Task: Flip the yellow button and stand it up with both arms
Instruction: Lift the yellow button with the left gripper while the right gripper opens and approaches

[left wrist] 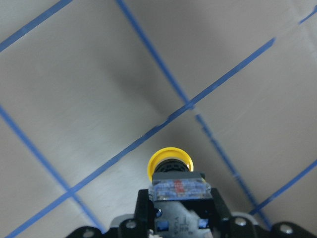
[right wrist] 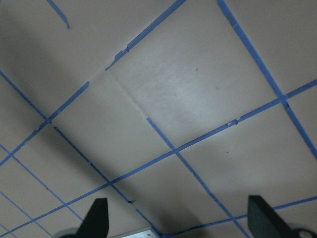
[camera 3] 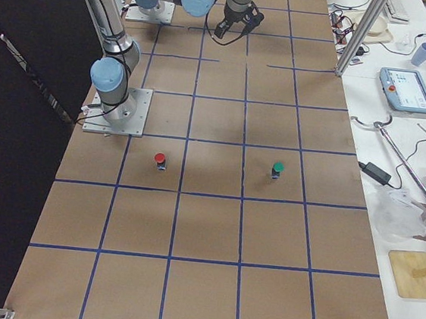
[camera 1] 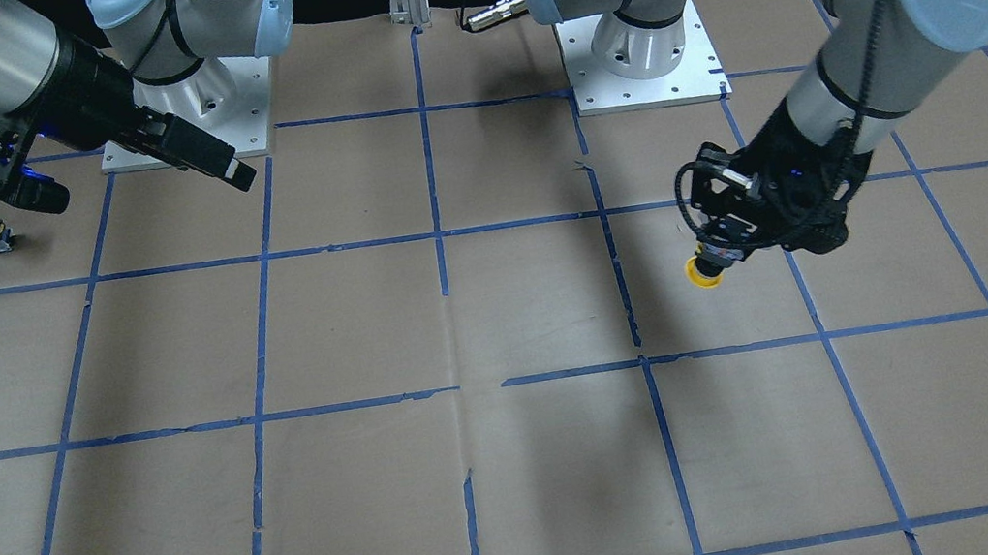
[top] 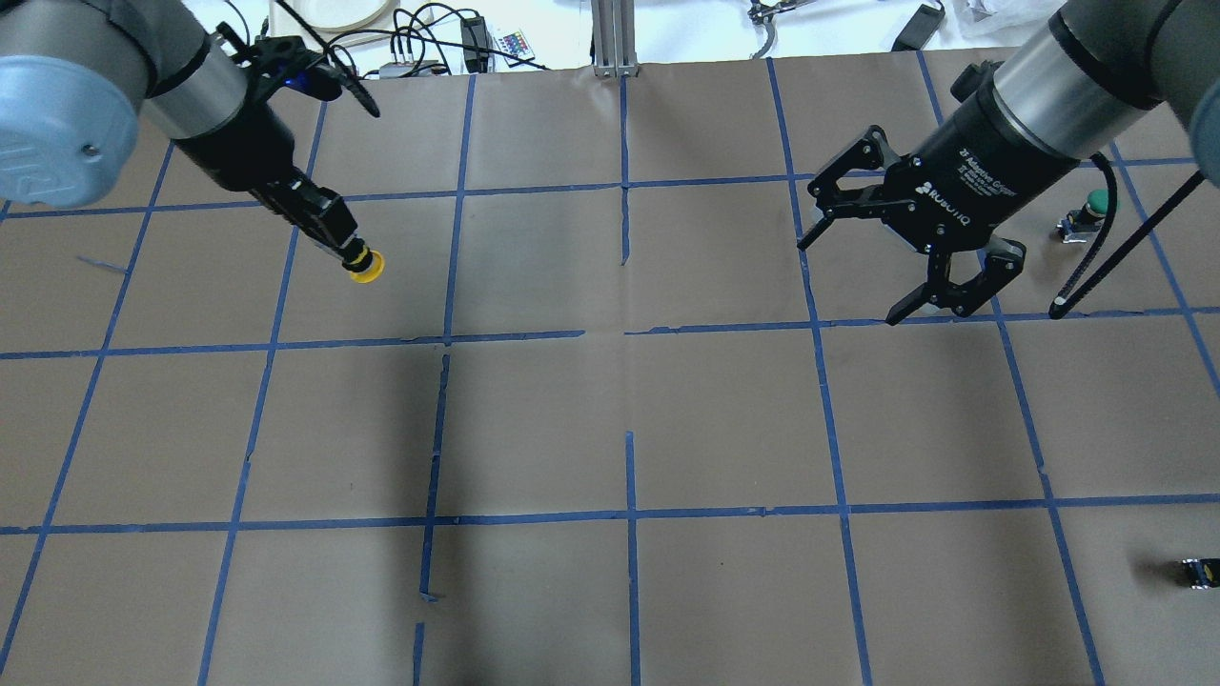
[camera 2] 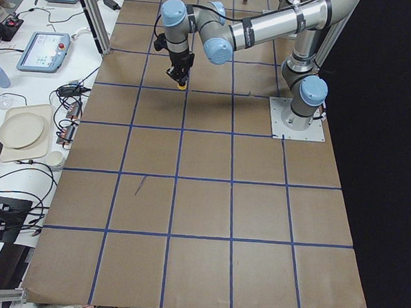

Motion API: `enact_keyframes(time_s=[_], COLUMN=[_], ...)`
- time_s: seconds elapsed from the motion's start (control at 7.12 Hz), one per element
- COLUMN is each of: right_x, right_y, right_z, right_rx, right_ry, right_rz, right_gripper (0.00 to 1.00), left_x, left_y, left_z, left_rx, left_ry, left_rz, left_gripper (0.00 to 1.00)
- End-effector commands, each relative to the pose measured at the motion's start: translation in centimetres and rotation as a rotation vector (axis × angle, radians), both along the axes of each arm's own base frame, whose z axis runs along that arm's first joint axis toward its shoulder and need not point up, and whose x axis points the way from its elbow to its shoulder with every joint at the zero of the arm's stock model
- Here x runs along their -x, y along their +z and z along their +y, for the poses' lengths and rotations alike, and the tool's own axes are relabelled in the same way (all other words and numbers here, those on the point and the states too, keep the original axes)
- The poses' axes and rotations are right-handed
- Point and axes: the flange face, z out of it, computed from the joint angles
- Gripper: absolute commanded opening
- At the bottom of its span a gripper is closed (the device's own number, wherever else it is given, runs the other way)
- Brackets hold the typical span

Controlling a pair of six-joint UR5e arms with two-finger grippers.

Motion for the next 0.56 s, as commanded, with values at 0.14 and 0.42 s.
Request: enact_keyframes(time_s=[0.14,0.42], right_x=[4.2,4.3], right_y=[-1.0,-1.6], right_z=[-2.2,-4.3], right_rx=[-0.188,-0.271], right_ry=[-0.291,-0.367], right_rz=[-0.236,-0.319], right_gripper=[1.0,1.0], left_x=[10.1,9.2], left_y=[2.5,3.2], left_z=[3.7,4.1], left_rx=[-0.064,-0.047], left_ry=[0.154,0.209], left_rz=[0.191,0.098], left_gripper=[0.15,0.16])
